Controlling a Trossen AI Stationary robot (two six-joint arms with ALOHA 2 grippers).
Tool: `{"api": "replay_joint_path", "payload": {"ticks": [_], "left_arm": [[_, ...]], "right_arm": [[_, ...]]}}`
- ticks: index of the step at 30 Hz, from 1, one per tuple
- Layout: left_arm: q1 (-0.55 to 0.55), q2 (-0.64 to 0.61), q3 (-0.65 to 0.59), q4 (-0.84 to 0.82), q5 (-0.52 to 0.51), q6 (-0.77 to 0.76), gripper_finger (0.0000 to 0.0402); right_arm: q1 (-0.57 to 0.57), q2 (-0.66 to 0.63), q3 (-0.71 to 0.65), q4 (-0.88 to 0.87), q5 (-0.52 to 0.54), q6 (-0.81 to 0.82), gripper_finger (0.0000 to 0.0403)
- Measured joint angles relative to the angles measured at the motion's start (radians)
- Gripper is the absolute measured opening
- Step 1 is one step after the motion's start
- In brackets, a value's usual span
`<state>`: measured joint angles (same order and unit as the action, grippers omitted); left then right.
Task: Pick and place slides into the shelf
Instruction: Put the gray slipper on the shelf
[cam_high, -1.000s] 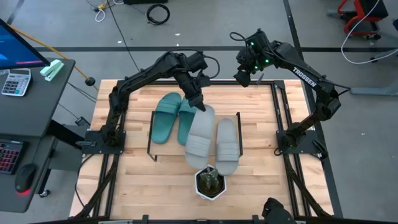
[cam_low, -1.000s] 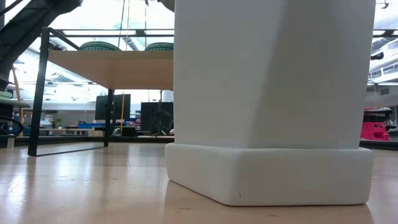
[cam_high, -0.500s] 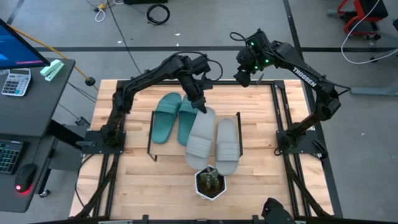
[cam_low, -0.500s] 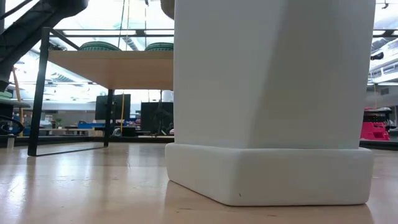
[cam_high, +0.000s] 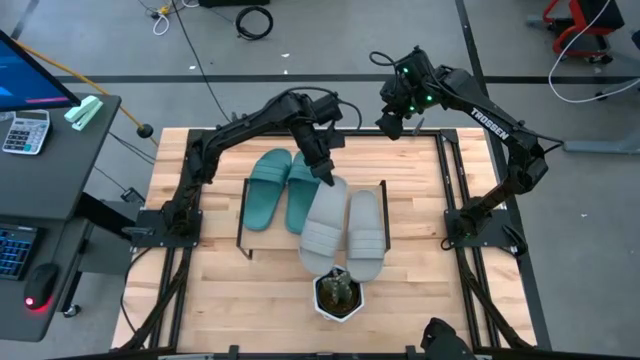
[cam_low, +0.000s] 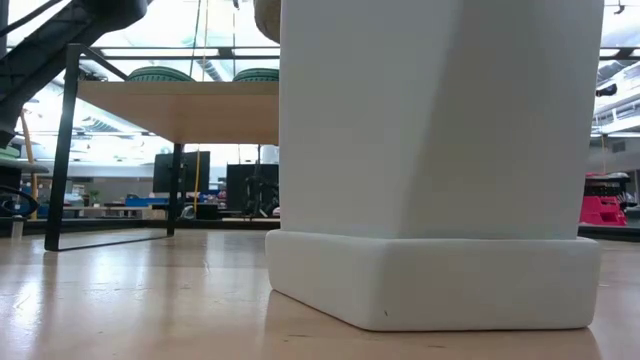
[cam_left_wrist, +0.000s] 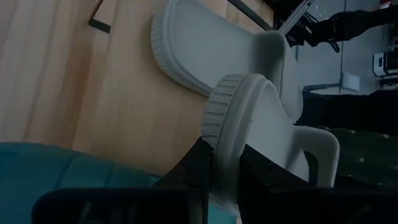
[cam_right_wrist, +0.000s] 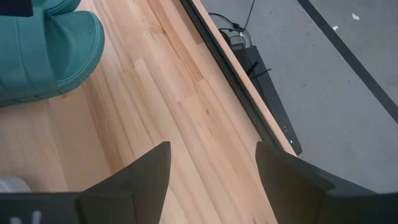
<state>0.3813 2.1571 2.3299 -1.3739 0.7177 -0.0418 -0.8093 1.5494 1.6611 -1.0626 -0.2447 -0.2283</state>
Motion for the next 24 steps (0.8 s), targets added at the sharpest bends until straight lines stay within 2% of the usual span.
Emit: {"api": "replay_joint_path", "payload": {"ticks": [24], "left_arm": [[-0.021,0.039,0.000,0.010,0.001,-0.004,0.0050]], "right_arm": [[0.000,0.000,0.000,0.000,0.000,0.000,0.0242]]}}
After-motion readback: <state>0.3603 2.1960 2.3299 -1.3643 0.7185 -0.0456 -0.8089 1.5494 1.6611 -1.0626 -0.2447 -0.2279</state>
